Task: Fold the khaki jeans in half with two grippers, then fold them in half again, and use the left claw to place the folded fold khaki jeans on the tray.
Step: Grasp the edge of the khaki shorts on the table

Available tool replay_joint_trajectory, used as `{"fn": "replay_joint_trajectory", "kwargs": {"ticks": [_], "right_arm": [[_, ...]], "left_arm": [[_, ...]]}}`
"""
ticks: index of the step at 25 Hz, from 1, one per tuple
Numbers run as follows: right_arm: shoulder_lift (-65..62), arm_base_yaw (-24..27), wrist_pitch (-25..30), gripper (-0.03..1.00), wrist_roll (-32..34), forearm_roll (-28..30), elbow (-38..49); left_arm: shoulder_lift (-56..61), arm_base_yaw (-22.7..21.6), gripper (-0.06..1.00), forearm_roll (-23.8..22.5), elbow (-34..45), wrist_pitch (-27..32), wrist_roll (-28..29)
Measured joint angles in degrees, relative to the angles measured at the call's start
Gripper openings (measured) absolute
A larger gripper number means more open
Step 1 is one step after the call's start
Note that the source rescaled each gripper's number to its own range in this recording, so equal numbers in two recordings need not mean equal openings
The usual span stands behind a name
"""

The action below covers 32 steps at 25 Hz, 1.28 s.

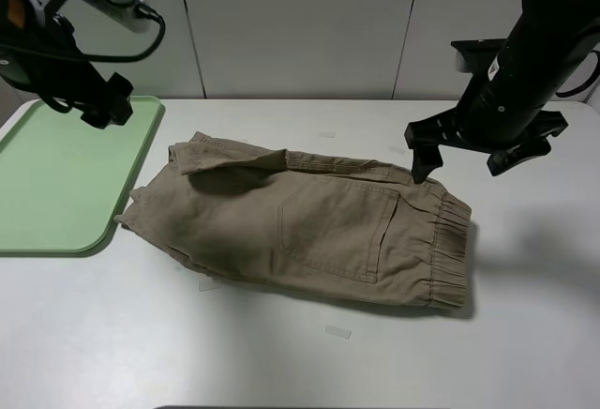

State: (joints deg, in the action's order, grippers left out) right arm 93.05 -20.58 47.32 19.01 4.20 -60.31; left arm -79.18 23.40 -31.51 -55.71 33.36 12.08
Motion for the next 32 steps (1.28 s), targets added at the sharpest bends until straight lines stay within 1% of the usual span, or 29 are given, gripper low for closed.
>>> {"fn": "replay_joint_trajectory", "kwargs": {"ticks": [3,6,10,15,20,26,32], "right_arm": [[0.05,0.99,0.04,1.00,0.61,-0.33,0.00],[0.85,1.13,0.52,1.00,0.99,-1.01,0.00],[3.31,1.13,0.38,1.00,1.05,-3.38,0.22],[6.27,1.13,0.10,1.00,1.11,-5.06,0.55],[7.57,1.13,-2.69,1.00,1.24,-5.58,3.30],[10.66,1.13,-7.44,1.00,1.43,-5.65,6.45],[14.93,1.13,-11.84,1.00,1.60,-5.65,6.78]], "left_arm": [[3.82,0.00,0.97,3.06,0.00,2.60,0.91],[7.81,0.00,0.97,7.74,0.05,6.46,1.16],[15.13,0.00,0.96,11.95,2.85,7.52,1.43],[27.13,0.00,0.96,12.54,11.01,8.16,4.72],[41.12,0.00,0.96,12.54,18.88,10.53,7.36],[54.04,0.00,0.96,12.54,23.36,14.87,9.54],[61.14,0.00,0.96,12.49,26.18,17.46,9.71]]}}
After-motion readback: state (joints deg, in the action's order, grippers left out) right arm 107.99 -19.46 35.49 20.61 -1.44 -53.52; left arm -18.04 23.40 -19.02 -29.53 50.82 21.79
